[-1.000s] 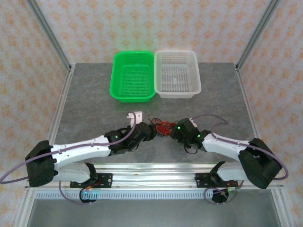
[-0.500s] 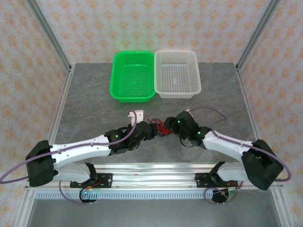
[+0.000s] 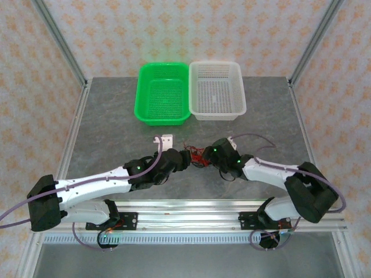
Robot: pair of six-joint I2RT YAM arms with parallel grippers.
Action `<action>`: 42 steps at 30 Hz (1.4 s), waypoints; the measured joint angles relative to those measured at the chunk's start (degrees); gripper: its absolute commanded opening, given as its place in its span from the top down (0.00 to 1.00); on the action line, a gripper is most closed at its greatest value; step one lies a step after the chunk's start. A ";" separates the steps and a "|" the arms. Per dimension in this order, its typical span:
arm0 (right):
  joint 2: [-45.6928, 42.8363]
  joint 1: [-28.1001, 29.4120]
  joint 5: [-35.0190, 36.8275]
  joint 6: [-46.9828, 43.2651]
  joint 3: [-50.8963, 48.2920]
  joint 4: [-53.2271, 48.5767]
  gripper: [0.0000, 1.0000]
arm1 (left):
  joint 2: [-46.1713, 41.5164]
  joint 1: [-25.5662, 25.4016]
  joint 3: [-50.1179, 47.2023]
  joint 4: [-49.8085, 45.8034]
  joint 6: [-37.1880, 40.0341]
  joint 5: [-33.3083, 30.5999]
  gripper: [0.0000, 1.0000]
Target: Untangle the cables
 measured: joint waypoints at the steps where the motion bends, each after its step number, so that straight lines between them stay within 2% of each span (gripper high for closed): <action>1: 1.27 0.00 0.26 -0.04 0.02 0.26 0.28 | -0.02 0.00 0.00 -0.07 0.00 0.00 0.25; 5: 3.32 0.00 1.14 -0.26 1.57 1.46 0.33 | -0.07 -0.42 0.00 -0.22 0.00 0.00 0.25; 8: 4.76 0.02 1.92 -0.96 2.12 2.10 0.44 | -0.07 -0.76 -0.13 -0.24 -0.02 0.00 0.25; 10: 6.14 0.00 2.56 -1.64 2.80 2.36 0.56 | -0.07 -0.79 -0.20 -0.26 -0.02 0.00 0.24; 11: 6.88 0.00 2.89 -2.16 3.19 2.51 0.65 | -0.07 -0.79 -0.20 -0.26 -0.02 0.00 0.25; 12: 7.87 0.00 3.15 -2.51 3.78 2.73 0.78 | -0.07 -0.83 -0.20 -0.26 -0.02 0.00 0.25; 13: 9.03 0.00 3.45 -2.99 4.42 3.04 0.85 | -0.04 -0.90 -0.20 -0.26 -0.02 0.02 0.25; 15: 11.08 -0.13 3.76 -4.11 5.55 3.82 0.94 | -0.04 -1.18 -0.20 -0.26 0.00 0.02 0.25; 18: 12.94 -0.24 3.61 -5.62 7.17 4.92 1.00 | -0.04 -2.32 -0.20 -0.26 0.31 0.02 0.25; 24: 11.30 -0.26 2.12 -8.04 7.23 3.45 1.00 | 1.84 -6.78 1.01 -1.14 1.49 0.55 0.25; 31: -1.55 -0.26 -2.34 -4.63 3.19 2.45 1.00 | 5.66 -10.86 3.56 -2.56 0.59 1.81 0.27; 38: -8.90 -0.24 -4.92 3.65 -1.95 4.55 1.00 | 8.31 -9.27 3.72 -2.01 -3.13 1.20 0.29; 42: -12.39 -0.24 -5.09 10.32 -5.70 6.84 1.00 | 8.61 -6.08 0.92 2.86 -3.67 1.55 0.30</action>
